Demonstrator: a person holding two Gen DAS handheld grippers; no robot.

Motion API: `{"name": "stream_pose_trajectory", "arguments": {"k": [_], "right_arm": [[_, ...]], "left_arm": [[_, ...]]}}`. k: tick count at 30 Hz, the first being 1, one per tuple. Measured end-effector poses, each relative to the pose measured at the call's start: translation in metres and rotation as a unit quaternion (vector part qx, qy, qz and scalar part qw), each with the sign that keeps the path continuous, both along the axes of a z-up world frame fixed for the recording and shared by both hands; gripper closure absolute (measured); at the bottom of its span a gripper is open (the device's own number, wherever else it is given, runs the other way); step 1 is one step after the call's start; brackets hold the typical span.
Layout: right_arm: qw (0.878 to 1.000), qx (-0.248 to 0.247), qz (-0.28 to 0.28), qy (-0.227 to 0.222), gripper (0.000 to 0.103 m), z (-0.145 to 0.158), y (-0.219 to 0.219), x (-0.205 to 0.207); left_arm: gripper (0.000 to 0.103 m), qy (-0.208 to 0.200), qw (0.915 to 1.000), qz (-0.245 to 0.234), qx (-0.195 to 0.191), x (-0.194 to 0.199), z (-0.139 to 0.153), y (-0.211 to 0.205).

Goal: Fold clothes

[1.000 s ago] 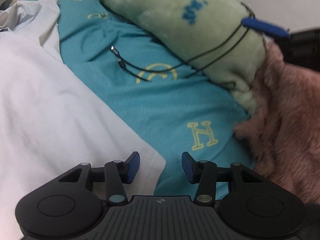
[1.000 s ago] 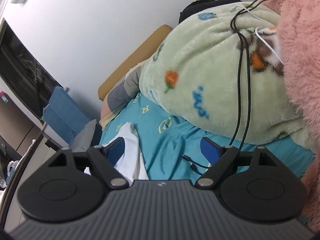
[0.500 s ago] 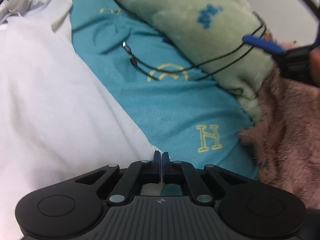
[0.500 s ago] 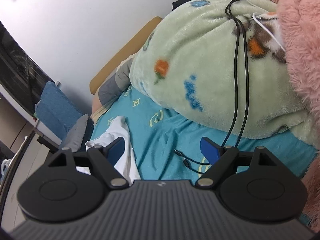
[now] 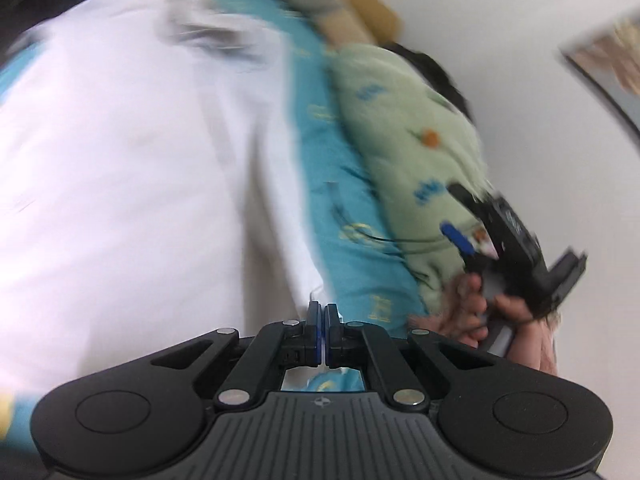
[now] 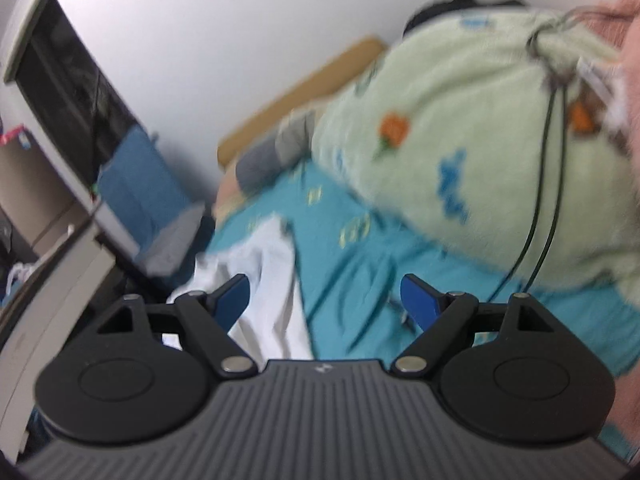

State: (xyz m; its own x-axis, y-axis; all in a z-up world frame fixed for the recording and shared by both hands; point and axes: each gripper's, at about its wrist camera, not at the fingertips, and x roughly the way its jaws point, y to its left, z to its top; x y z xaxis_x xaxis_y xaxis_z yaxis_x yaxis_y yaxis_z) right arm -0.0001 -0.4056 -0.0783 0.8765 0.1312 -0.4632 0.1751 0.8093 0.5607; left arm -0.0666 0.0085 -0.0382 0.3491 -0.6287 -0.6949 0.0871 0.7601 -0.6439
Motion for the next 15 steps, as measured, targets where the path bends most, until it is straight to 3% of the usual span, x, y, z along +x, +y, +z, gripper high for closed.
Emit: {"name": "stream_pose_trajectory", "arguments": {"k": [3, 5, 7, 9, 15], "right_arm": [[0.998, -0.003, 0.038, 0.055, 0.019, -0.014, 0.021, 0.005], [0.994, 0.016, 0.059, 0.089, 0.019, -0.026, 0.032, 0.003], [0.989, 0.053, 0.074, 0.118, 0.019, -0.039, 0.039, -0.003], [0.982, 0.088, 0.080, 0.145, 0.019, -0.053, 0.044, -0.010], [0.965, 0.111, 0.085, 0.223, 0.019, -0.078, 0.057, -0.018]], "left_arm": [[0.101, 0.054, 0.9974, 0.047, 0.005, -0.002, -0.016, 0.027], [0.093, 0.072, 0.9955, 0.062, -0.002, 0.005, -0.023, 0.031], [0.059, 0.080, 0.9945, 0.068, -0.004, 0.014, -0.029, 0.030], [0.048, 0.085, 0.9937, 0.072, 0.013, 0.025, -0.038, 0.023], [0.045, 0.142, 0.9814, 0.070, 0.108, 0.049, -0.085, 0.011]]}}
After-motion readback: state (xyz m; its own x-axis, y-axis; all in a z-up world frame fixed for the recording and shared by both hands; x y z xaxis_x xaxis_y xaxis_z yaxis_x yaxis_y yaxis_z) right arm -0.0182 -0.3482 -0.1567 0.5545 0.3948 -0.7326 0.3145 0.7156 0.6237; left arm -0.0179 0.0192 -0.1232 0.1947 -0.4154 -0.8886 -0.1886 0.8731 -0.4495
